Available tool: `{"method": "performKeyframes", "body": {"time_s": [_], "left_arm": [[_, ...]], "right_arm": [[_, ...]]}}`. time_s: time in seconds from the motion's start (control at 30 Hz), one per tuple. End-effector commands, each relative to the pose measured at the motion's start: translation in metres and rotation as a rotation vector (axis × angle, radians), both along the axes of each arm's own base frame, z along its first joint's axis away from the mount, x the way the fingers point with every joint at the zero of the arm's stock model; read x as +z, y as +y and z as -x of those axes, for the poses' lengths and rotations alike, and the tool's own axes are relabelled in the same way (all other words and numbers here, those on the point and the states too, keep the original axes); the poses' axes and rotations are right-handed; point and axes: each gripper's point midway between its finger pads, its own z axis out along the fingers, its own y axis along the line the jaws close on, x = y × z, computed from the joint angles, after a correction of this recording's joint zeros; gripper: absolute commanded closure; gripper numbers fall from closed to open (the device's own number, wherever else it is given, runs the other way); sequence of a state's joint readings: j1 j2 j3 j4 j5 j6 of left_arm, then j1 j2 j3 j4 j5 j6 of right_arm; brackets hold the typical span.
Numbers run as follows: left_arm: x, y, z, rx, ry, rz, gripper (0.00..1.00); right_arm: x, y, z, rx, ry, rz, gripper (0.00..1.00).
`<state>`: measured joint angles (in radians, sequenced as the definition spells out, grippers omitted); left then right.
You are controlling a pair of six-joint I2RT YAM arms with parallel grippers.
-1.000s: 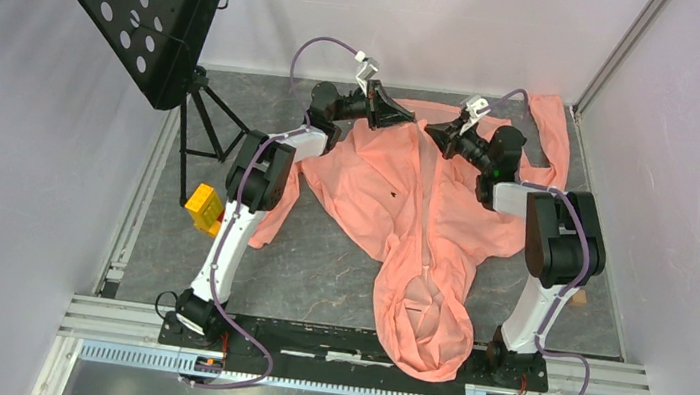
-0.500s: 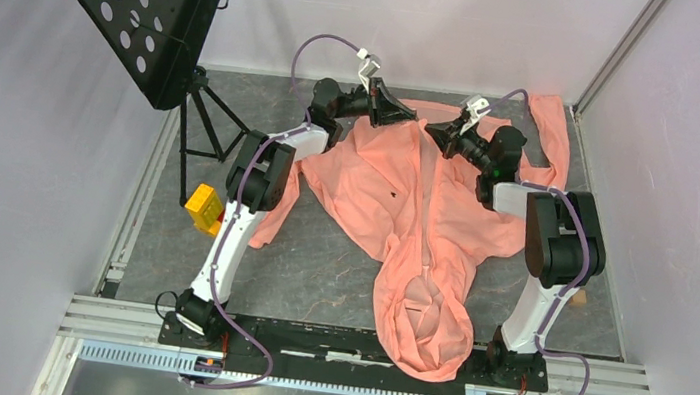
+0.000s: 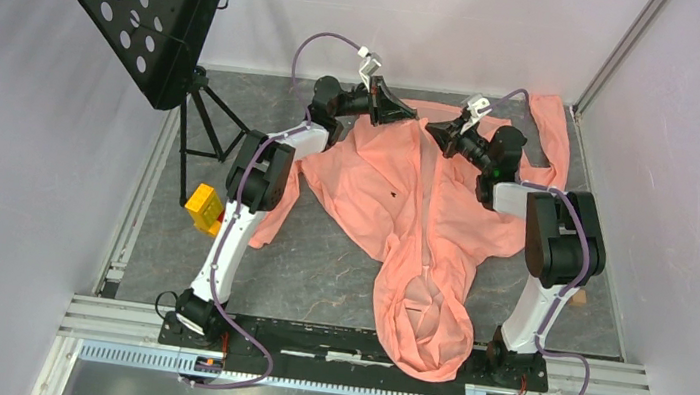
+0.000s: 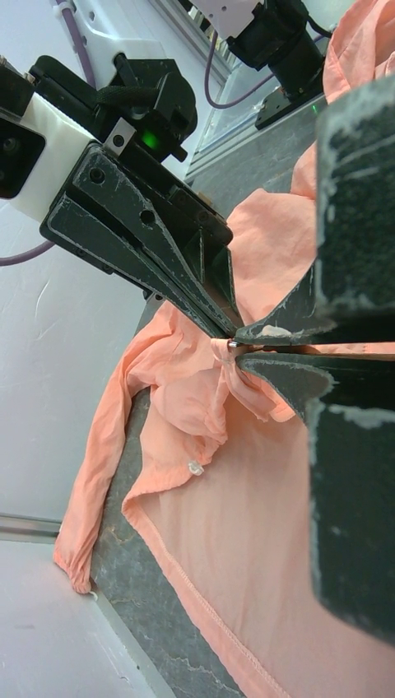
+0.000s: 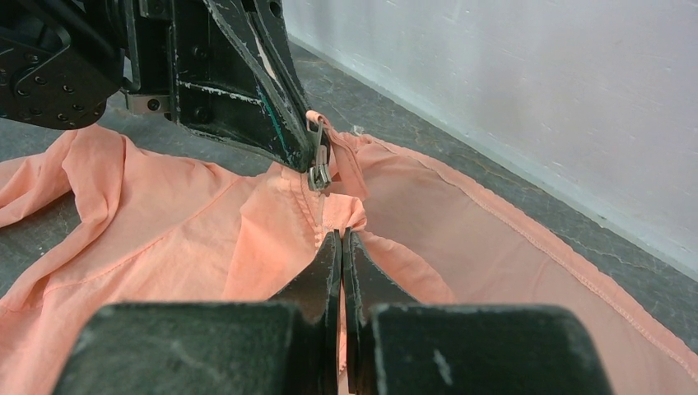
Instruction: Zip up the jacket
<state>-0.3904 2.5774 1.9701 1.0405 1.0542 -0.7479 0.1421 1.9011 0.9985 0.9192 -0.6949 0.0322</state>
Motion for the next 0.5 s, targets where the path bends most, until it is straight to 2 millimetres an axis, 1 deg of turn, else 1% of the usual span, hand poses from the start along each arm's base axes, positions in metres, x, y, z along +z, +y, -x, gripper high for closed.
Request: {"method": "performKeyframes", "body": {"time_s": [0.0, 0.23, 0.47], "left_arm": [[0.0275, -0.0022, 0.0051, -0.024, -0.064, 0.021, 0.98], [0.0258, -0.003, 0.0049, -0.03, -0.056, 0.02, 0.98], [0.0234, -0.003, 0.003, -0.025, -0.05, 0.009, 0.98]], "right_arm": [[0.0201, 0.0011, -0.0041, -0.009, -0.067, -0.015, 1.0], [0.0204, 0.0014, -0.0046, -0.01, -0.067, -0.018, 1.0], [0.0291, -0.0015, -0.0023, -0.017, -0.083, -0.051, 1.0]]}}
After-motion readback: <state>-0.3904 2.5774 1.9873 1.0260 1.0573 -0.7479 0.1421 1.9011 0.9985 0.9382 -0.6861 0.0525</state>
